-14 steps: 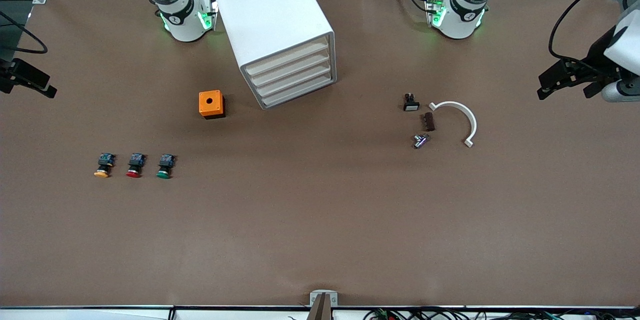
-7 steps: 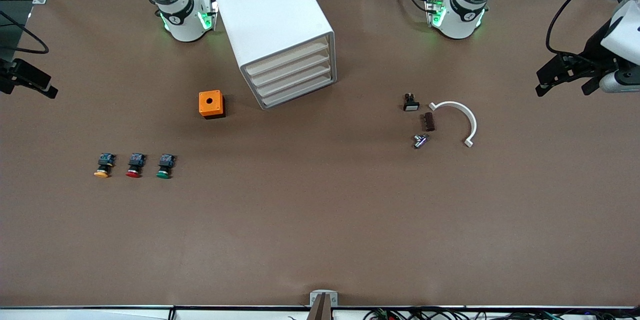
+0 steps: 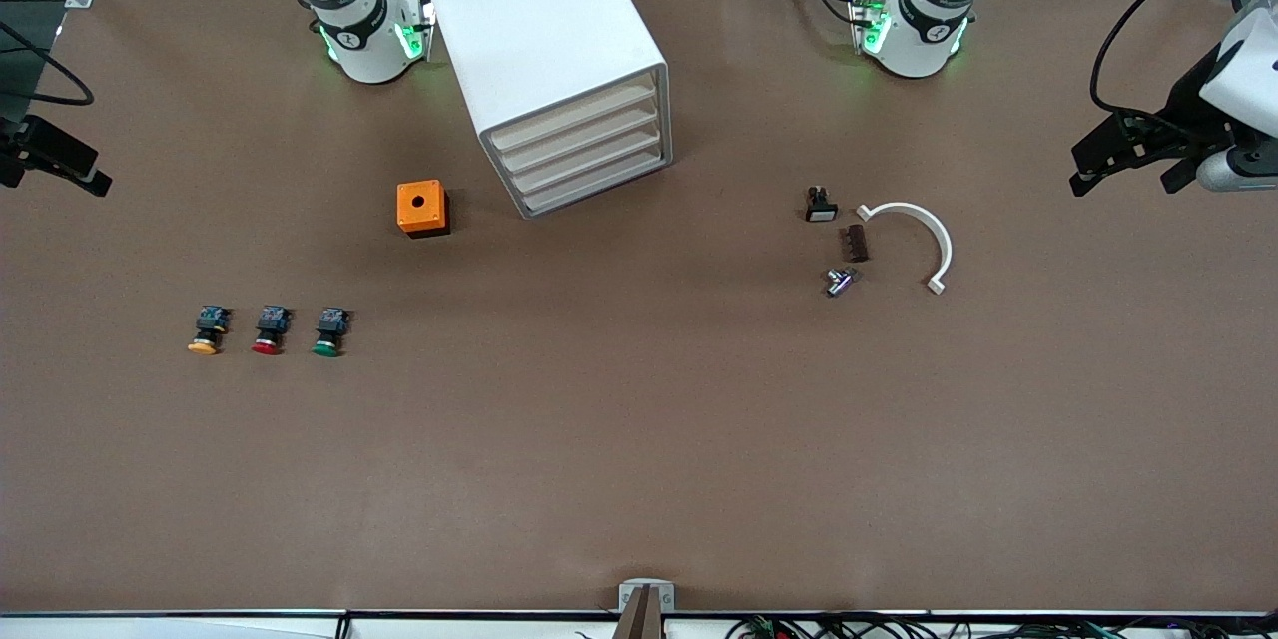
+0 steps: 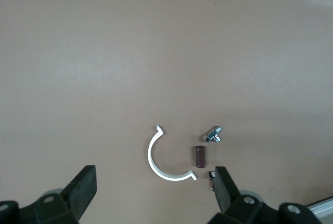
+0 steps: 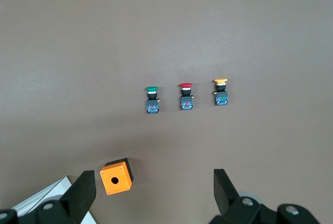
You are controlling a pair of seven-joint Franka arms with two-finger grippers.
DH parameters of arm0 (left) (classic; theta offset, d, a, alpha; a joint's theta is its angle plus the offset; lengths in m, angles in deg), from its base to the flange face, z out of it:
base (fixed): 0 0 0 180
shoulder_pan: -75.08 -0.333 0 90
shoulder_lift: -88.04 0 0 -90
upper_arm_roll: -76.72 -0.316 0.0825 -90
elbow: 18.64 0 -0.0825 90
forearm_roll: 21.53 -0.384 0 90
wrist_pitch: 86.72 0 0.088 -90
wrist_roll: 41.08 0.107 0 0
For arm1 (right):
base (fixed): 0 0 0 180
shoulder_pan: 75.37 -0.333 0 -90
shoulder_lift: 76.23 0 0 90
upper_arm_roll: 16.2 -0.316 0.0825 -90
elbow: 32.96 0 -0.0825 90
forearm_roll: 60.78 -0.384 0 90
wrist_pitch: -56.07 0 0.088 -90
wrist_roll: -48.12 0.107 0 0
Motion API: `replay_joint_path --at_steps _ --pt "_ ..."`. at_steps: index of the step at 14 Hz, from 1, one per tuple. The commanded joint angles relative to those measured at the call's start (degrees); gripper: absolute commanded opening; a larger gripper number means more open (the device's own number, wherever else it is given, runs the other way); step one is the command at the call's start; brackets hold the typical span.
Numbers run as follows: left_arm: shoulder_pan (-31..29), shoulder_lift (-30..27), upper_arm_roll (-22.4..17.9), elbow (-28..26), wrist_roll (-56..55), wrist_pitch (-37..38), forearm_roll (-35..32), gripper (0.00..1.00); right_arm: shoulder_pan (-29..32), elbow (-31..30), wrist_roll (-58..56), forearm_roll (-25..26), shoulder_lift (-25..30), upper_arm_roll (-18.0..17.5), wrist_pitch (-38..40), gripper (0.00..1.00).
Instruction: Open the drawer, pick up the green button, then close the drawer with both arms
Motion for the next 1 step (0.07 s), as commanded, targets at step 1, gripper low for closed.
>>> replay_joint_path --at_steps 1 --pt "-0.7 0.0 0.3 0.5 0.6 -0.2 0.0 1.0 0.9 1.6 -0.3 0.0 -0.7 -0.7 0.7 1.0"
